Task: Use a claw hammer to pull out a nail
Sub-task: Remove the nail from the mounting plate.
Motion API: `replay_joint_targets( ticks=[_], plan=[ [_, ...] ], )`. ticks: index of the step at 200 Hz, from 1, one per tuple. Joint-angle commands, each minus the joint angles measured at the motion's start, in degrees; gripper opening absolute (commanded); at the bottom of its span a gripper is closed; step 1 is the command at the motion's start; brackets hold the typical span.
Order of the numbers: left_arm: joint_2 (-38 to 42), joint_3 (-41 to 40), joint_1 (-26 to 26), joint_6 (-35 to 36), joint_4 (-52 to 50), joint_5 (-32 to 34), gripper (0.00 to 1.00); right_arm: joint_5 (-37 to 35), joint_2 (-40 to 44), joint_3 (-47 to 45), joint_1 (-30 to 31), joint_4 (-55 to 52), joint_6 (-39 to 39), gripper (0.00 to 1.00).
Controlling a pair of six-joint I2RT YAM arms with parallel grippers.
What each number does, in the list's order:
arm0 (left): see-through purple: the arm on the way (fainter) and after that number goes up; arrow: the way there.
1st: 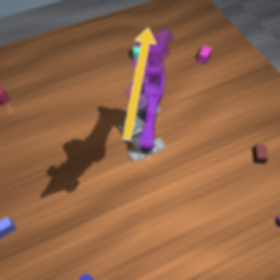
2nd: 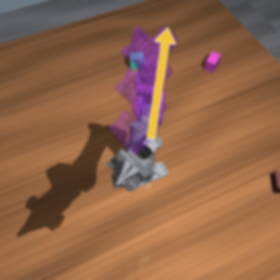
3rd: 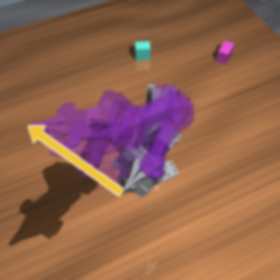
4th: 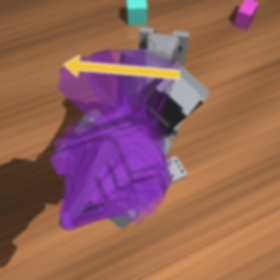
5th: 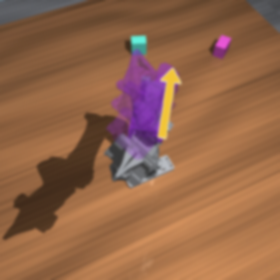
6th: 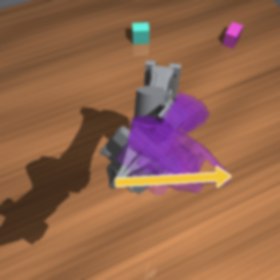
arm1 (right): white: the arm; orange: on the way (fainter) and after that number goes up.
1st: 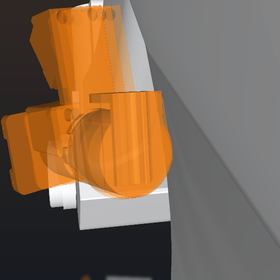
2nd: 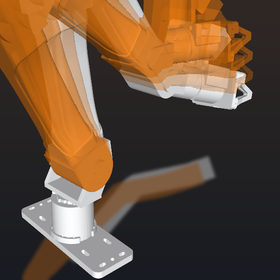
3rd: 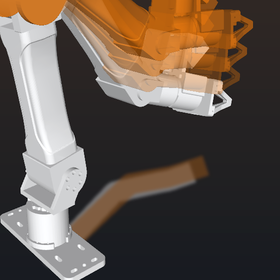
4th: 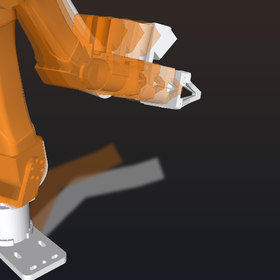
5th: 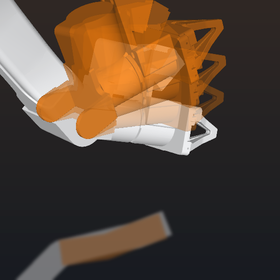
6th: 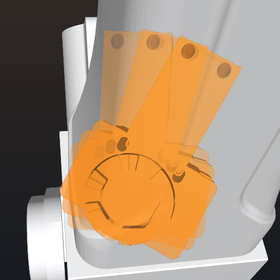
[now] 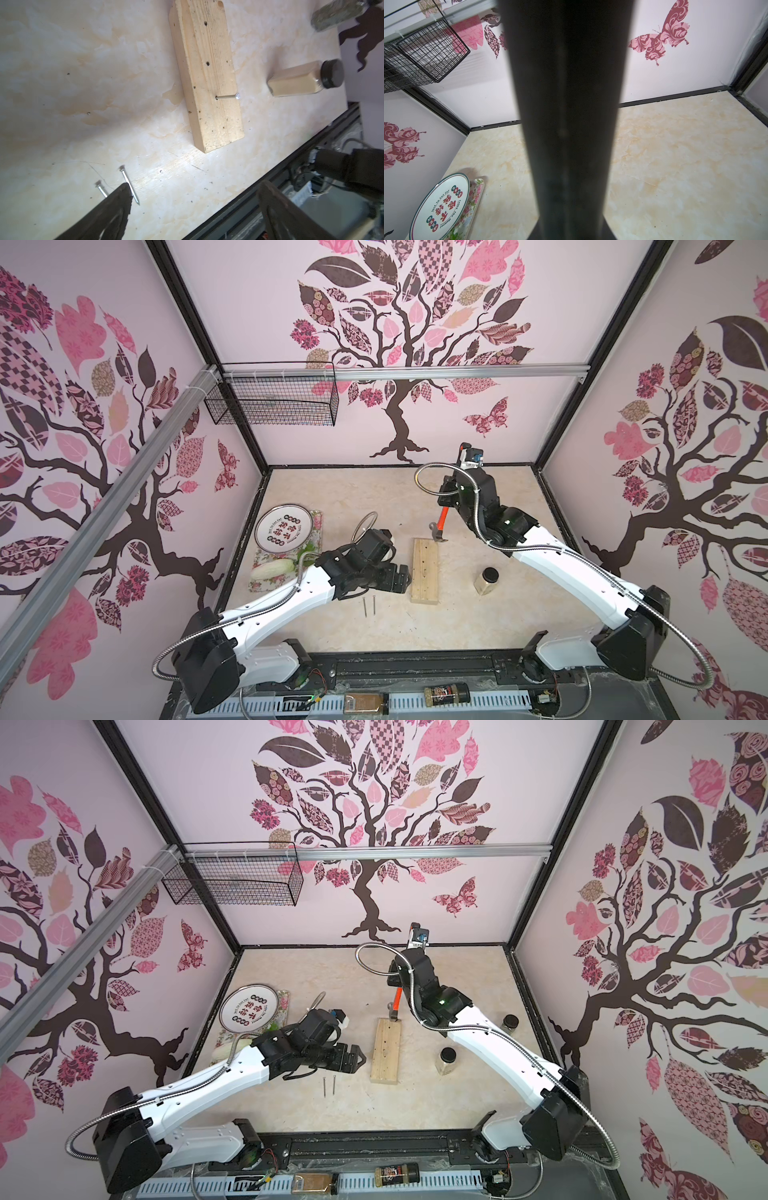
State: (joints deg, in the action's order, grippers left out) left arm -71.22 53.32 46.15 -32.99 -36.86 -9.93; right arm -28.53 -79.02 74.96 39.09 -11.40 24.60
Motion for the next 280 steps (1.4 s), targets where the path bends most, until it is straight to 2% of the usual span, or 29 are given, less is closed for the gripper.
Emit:
replay_joint_targets(
  ticks=[1, 50, 82, 108, 123, 163, 205, 241, 280],
  plan=[
    [1.95, 5.02, -2.07, 3.6, 2.36, -7.51, 0.98, -0.65, 0.42, 3.97, 0.24, 3.15, 0.19, 0.05],
    [2.1, 13.54, -3.35, 10.1, -1.22, -10.63, 0.98, -0.73, 0.01, 5.06, 0.2, 2.43, 0.23, 0.06],
    [1.9, 19.07, -3.46, 13.83, -2.85, -9.24, 0.98, -0.82, 0.14, 5.33, 0.2, 2.19, 0.44, 0.06],
    [0.21, 23.39, -3.67, 15.79, -2.84, -5.44, 0.98, -0.94, -0.1, 5.37, 0.27, 2.27, 1.04, 0.06],
    [-0.75, 24.9, -3.69, 17.13, -2.13, -6.06, 0.98, -0.52, -0.42, 5.6, 0.29, 2.14, 1.28, 0.06],
    [-2.36, 19.29, -3.88, 18.67, 3.32, -10.18, 0.98, -1.3, -0.39, 5.73, 0.24, 1.3, 1.72, 0.06],
    [-5.15, 10.58, -4.18, 15.36, 13.46, -17.22, 0.98, -1.61, -0.51, 6.54, 0.28, 0.61, 2.53, 0.05],
    [-7.51, 7.11, -4.23, 10.61, 17.06, -19.38, 0.98, -3.44, -1.19, 7.05, 0.29, 0.88, 2.81, 0.05],
    [-8.15, 7.02, -4.23, 10.24, 16.64, -17.09, 0.98, -3.89, -1.21, 5.92, 0.34, 2.17, 3.13, 0.05]
  ],
)
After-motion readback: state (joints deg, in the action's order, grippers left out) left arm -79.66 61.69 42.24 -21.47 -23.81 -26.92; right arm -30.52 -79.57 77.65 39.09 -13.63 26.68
